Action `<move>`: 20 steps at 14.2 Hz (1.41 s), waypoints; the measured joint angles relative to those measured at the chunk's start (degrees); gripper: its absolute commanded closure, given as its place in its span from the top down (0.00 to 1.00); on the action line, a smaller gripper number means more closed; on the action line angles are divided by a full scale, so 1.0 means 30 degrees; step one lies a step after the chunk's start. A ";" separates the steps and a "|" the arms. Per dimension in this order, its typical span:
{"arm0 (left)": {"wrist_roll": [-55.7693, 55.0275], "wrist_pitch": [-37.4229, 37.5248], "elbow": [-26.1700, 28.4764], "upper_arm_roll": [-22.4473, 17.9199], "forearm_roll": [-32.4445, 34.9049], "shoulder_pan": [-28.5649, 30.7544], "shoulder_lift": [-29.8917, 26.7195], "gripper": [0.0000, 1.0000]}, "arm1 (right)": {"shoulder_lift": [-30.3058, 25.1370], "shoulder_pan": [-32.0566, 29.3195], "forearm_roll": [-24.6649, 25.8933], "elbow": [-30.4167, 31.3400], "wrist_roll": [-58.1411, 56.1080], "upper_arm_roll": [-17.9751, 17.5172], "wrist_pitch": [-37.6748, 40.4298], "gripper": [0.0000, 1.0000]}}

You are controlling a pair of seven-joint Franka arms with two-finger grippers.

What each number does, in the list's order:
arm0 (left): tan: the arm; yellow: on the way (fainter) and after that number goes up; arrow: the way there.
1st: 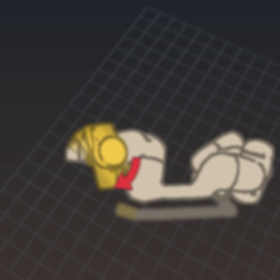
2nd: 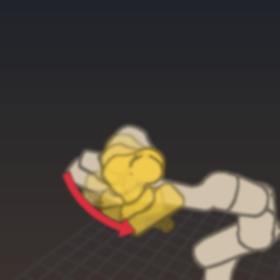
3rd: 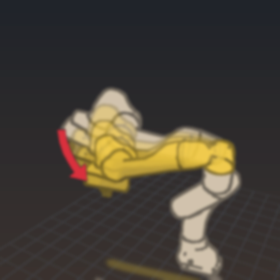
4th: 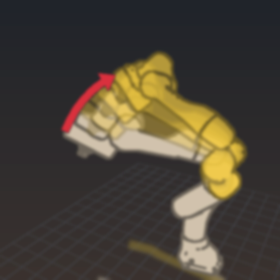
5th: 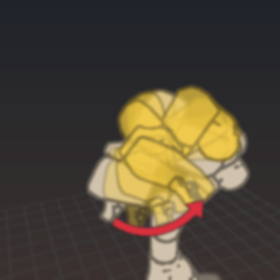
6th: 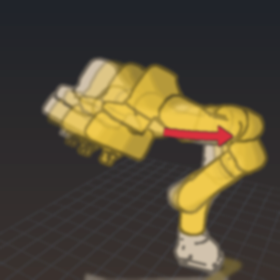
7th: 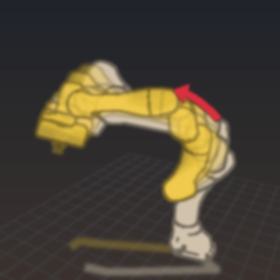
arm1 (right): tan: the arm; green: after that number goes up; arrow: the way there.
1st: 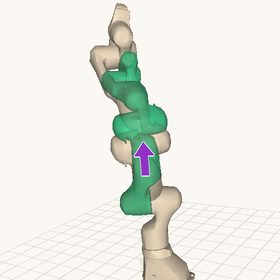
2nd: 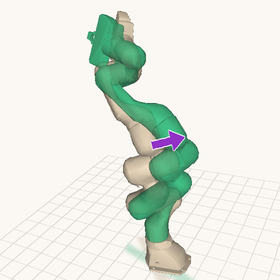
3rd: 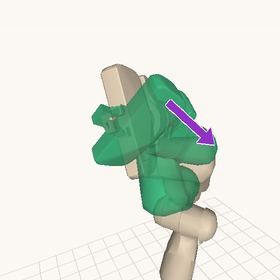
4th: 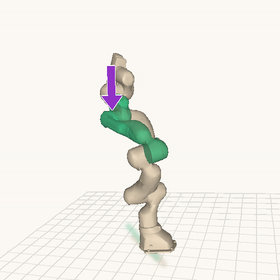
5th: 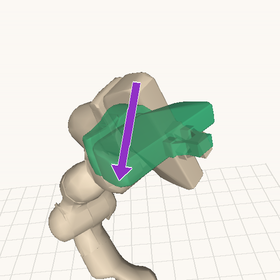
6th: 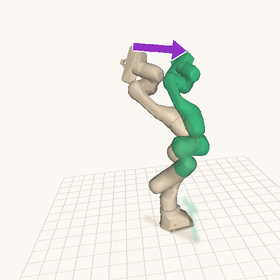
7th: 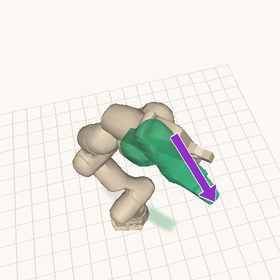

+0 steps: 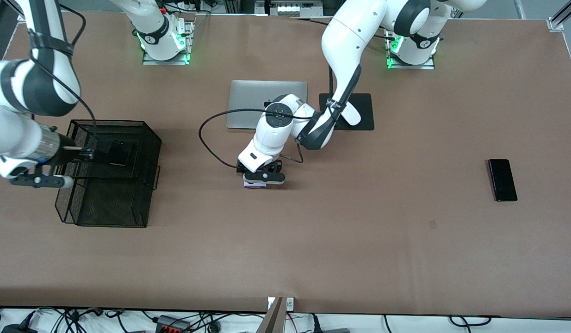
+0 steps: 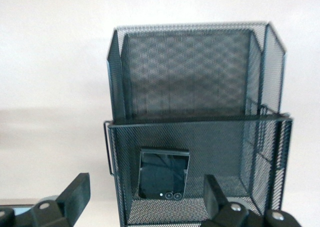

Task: Place phones with both arms
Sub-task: 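Set the white flip phone on the table middle with the left gripper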

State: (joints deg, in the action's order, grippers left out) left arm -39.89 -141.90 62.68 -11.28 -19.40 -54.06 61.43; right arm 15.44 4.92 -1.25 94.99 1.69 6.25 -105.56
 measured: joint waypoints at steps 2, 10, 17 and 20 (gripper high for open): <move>0.0007 -0.0145 -0.0062 -0.0315 0.0003 -0.0409 0.0330 0.41 | 0.0011 0.0005 -0.0001 -0.0425 -0.0003 -0.0027 0.0074 1.00; 0.0130 -0.0272 -0.0302 -0.0790 0.0010 -0.0601 0.0799 1.00 | 0.0335 0.0409 -0.0020 -0.0624 -0.0197 -0.0283 0.0184 1.00; 0.3789 0.2466 -0.0476 -0.1144 0.0016 0.1830 -0.2203 1.00 | 0.0469 0.0519 -0.0027 -0.0730 -0.0696 -0.0330 0.0224 1.00; 0.7410 0.4293 0.0944 0.0065 0.0017 0.4902 -0.4895 1.00 | 0.0711 0.1514 -0.0051 -0.0736 -0.0748 -0.0392 -0.0261 1.00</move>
State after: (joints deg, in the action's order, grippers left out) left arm -17.66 -129.02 65.51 -11.08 -19.35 -39.35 46.74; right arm 17.57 9.46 -1.41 92.78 -0.55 5.07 -106.34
